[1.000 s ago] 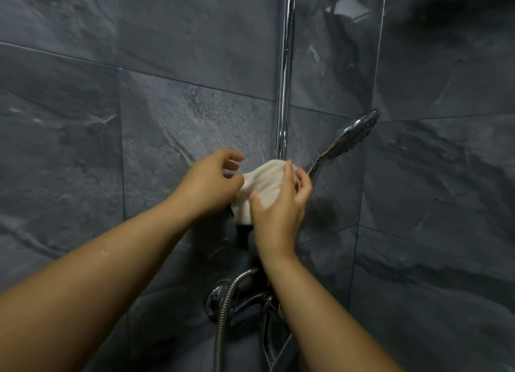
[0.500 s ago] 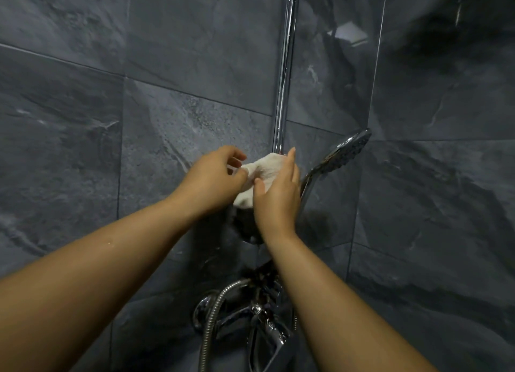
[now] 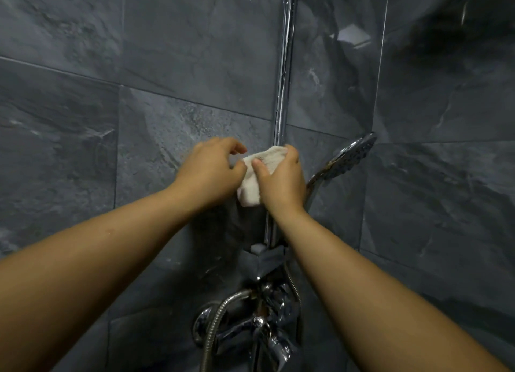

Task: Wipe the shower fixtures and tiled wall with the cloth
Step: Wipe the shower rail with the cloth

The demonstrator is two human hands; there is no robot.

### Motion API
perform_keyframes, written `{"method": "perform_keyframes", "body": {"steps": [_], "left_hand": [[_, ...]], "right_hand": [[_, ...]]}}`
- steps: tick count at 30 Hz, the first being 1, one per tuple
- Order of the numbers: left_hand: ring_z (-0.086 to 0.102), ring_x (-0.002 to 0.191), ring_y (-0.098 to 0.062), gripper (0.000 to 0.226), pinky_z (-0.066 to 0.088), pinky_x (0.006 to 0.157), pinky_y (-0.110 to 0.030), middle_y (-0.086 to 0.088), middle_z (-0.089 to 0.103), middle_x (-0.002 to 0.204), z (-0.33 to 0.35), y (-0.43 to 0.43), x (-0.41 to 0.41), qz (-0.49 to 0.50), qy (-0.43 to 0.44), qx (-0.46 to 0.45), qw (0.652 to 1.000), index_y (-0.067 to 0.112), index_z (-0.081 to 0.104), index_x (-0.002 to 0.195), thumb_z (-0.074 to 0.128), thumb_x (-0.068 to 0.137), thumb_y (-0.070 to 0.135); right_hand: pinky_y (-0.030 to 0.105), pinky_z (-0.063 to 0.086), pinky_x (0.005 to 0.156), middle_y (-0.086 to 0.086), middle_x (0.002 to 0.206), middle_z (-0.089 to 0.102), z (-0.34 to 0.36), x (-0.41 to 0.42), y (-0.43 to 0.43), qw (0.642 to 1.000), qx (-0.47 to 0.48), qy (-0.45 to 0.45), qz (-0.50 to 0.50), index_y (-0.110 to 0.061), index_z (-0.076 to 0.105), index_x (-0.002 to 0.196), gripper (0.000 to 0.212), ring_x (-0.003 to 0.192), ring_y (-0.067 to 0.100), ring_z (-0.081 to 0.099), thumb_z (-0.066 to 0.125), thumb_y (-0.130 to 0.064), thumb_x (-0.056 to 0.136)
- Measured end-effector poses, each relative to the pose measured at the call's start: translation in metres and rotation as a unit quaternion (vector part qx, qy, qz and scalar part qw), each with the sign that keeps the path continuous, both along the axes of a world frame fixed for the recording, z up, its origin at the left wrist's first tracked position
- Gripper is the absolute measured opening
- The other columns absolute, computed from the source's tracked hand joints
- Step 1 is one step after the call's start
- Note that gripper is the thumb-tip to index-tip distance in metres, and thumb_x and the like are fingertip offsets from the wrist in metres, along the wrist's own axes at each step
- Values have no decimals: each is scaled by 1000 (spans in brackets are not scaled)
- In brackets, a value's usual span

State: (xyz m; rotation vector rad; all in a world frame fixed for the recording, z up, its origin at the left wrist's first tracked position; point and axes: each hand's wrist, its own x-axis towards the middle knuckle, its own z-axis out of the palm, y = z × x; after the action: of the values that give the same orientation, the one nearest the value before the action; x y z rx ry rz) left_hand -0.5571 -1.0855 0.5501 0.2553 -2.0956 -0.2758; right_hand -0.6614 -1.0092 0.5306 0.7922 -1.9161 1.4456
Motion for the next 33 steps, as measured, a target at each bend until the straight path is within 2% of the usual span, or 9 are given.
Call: {"method": "perform_keyframes", "body": {"steps": [4, 8, 11, 15, 18, 23, 28, 33], "left_hand": [[32, 126, -30, 39, 28, 102, -36, -8, 48, 131, 32, 2, 3, 76, 6, -108, 991, 21, 53, 126, 52, 87, 24], [26, 131, -29, 40, 30, 102, -40, -4, 44, 137, 69, -4, 7, 146, 31, -157, 976, 24, 53, 126, 51, 87, 27], [26, 131, -31, 41, 29, 102, -42, -7, 42, 138, 86, -8, 9, 173, 16, -157, 972, 25, 52, 127, 51, 87, 29], [28, 130, -30, 43, 29, 101, -40, -7, 43, 137, 81, -14, 12, 187, 2, -179, 966, 25, 51, 129, 52, 86, 33], [29, 129, -29, 44, 30, 100, -38, -5, 43, 137, 79, -15, 12, 191, -11, -188, 963, 26, 49, 130, 51, 87, 35], [32, 127, -30, 43, 30, 100, -39, -5, 43, 137, 109, -13, 14, 186, -10, -189, 964, 28, 47, 130, 48, 88, 37], [31, 128, -28, 43, 30, 100, -38, -4, 41, 139, 133, -9, 7, 189, -13, -215, 958, 29, 46, 130, 46, 89, 38], [31, 129, -28, 45, 30, 101, -41, -5, 41, 139, 160, -10, 5, 199, -15, -243, 949, 28, 44, 133, 45, 90, 42]], "right_hand": [[37, 44, 89, 12, 130, 54, 77, -4, -3, 999, -26, 12, 18, -12, 39, 131, 61, 114, 31, 54, 64, -40, 84], [31, 41, 80, 11, 130, 53, 142, -3, -8, 999, -31, 10, 2, -9, 39, 127, 59, 115, 30, 54, 61, -44, 86], [33, 43, 77, 11, 128, 54, 119, -4, -10, 998, -41, 41, -21, -12, 40, 131, 63, 112, 31, 56, 63, -44, 81], [35, 42, 85, 10, 136, 45, 39, 4, -1, 999, -15, 37, -31, -17, 29, 140, 71, 118, 31, 50, 63, -41, 83], [36, 42, 89, 10, 137, 44, 22, -1, 1, 1000, 4, 25, 8, -15, 28, 141, 72, 119, 30, 49, 65, -38, 83], [44, 45, 93, 14, 129, 52, 76, -9, -1, 999, 20, 21, 16, -8, 37, 130, 60, 114, 34, 53, 64, -37, 85], [37, 41, 92, 14, 132, 51, 143, -4, -1, 998, 38, 35, -30, -5, 35, 131, 60, 119, 32, 50, 59, -39, 88], [40, 42, 95, 14, 130, 52, 195, -6, -3, 998, 41, 28, -40, -2, 32, 133, 63, 118, 32, 51, 56, -41, 89]]}}
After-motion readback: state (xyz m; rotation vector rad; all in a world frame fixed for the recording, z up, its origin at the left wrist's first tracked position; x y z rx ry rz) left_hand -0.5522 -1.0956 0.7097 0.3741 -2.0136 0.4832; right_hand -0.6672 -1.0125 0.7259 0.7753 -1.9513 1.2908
